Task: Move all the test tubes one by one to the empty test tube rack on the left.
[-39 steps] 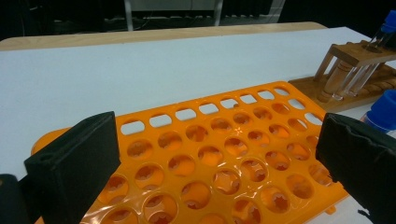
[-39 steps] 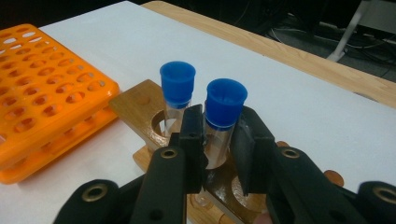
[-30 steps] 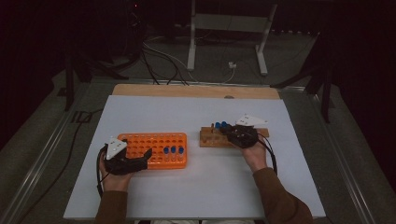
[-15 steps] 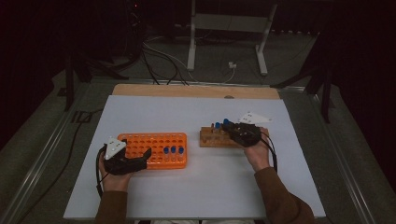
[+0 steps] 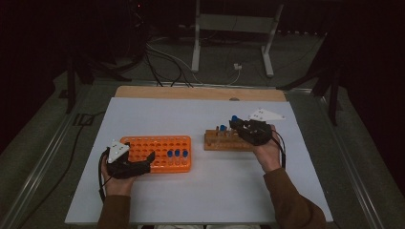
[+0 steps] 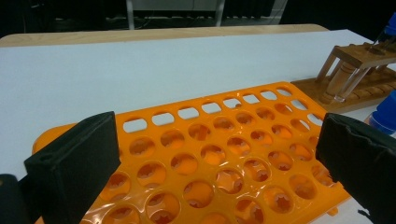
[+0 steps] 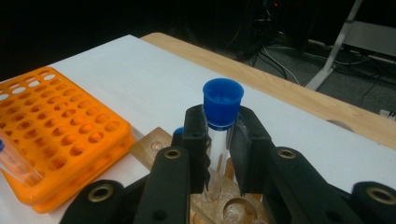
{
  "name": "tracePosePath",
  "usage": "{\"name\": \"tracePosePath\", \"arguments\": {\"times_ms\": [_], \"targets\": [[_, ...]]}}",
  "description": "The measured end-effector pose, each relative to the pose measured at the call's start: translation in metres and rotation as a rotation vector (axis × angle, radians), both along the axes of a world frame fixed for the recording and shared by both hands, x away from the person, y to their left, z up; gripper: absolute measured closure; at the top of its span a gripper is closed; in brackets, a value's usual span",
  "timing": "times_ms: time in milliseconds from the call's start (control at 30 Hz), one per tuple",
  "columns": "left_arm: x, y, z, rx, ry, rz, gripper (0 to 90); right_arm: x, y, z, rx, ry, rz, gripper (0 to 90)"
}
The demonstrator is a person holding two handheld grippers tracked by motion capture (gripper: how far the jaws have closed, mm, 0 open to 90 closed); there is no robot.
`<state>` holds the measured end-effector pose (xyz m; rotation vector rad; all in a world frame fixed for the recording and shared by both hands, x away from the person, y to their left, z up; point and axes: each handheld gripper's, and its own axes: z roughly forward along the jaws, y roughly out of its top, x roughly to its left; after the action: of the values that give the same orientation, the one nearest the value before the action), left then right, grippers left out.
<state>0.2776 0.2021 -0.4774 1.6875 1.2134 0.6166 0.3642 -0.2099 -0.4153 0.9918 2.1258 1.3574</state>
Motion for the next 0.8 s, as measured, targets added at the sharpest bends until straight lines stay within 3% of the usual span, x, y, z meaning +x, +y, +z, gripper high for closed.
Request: {"name": "tracePosePath", "arguments": {"times_ms": [800], "targets": [[0.001,-0.001,-0.001,0.004,0.003,0.001,0.7,-0.011,0.004,0.03,0.031,-0.017,0.054,77.0]]}}
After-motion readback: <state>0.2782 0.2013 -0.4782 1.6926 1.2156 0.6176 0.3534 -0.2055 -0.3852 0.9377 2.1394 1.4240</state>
